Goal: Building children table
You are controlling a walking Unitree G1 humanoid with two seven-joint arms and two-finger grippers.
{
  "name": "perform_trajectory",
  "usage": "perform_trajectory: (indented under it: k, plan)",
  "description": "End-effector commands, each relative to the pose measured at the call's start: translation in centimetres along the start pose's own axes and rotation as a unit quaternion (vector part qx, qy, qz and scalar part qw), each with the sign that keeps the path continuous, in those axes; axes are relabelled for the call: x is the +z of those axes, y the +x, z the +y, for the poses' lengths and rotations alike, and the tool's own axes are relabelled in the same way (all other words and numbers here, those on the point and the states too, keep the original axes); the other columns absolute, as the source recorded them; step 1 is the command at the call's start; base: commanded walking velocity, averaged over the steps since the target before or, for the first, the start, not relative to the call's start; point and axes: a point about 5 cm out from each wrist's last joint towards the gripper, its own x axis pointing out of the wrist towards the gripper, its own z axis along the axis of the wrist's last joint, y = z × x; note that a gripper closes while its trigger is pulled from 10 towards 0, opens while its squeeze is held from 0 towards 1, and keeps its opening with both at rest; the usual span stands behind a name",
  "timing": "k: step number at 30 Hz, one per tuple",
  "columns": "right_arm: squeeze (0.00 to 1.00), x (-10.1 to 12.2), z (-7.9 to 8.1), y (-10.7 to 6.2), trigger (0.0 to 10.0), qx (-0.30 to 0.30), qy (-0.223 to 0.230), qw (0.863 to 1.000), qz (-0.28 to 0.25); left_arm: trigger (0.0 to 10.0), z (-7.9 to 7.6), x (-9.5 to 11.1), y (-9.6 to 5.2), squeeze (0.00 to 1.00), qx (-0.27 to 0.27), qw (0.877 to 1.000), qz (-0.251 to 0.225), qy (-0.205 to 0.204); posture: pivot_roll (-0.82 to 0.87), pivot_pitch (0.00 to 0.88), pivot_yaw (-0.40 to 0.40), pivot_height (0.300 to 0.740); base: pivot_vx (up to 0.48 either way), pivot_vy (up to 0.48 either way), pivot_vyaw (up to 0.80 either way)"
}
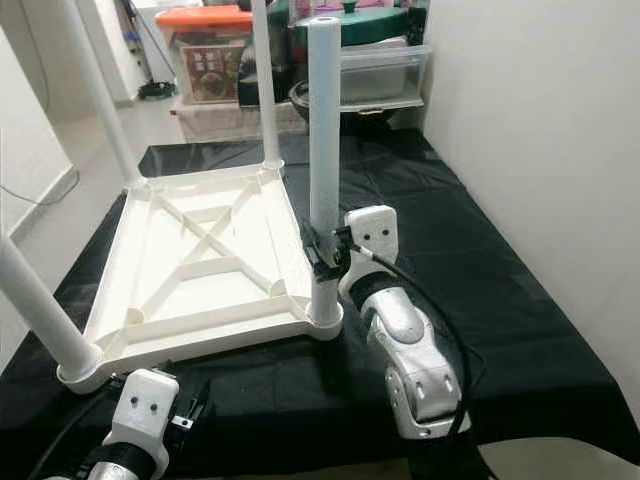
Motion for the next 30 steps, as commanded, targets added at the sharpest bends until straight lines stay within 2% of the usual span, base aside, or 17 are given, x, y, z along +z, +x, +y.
perform_trajectory:
  k: [1, 16, 17, 18, 19, 23, 30]
  plan:
    - [0.00, -0.1, -0.4, -0.1, 10.0, -0.026, -0.008, 1.000, 0.009, 10.0, 0.0, -0.2, -0.1, 0.00, -0.002, 1.000, 0.004, 0.008, -0.03, 0.003, 0.026, 0.740, 0.000, 0.000, 0.00]
    - [0.00, 0.3, 1.7, 0.7, 10.0, -0.017, -0.002, 1.000, 0.027, 10.0, -0.1, -0.4, -0.1, 0.00, 0.000, 1.000, 0.007, 0.009, -0.03, 0.000, 0.021, 0.740, 0.000, 0.000, 0.00]
    - [0.00, 0.3, 1.7, 0.7, 8.4, -0.017, 0.000, 0.999, 0.031, 10.0, -0.1, -0.3, -0.1, 0.00, 0.000, 1.000, 0.007, 0.009, -0.03, 0.002, 0.022, 0.740, 0.000, 0.000, 0.00]
    - [0.00, 0.3, 1.7, 0.7, 8.4, -0.017, 0.000, 0.999, 0.031, 10.0, -0.1, -0.3, -0.1, 0.00, 0.000, 1.000, 0.007, 0.009, -0.03, 0.002, 0.022, 0.740, 0.000, 0.000, 0.00]
    - [0.00, 0.3, 1.7, 0.8, 0.0, -0.021, 0.002, 0.999, 0.035, 10.0, -0.1, -0.3, -0.1, 0.00, 0.001, 1.000, 0.007, 0.009, -0.03, 0.002, 0.022, 0.740, 0.000, 0.000, 0.00]
    - [0.00, 0.3, 1.7, 1.1, 0.0, -0.026, 0.005, 0.999, 0.041, 10.0, -0.1, -0.3, -0.1, 0.00, 0.003, 1.000, 0.007, 0.009, -0.03, 0.005, 0.020, 0.740, 0.000, 0.000, 0.00]
    - [0.00, 0.6, 2.3, 2.4, 0.0, -0.024, 0.034, 0.998, 0.053, 10.0, -0.1, -0.2, 0.0, 0.00, 0.003, 1.000, 0.006, 0.010, -0.02, 0.007, 0.021, 0.740, 0.000, 0.000, 0.00]
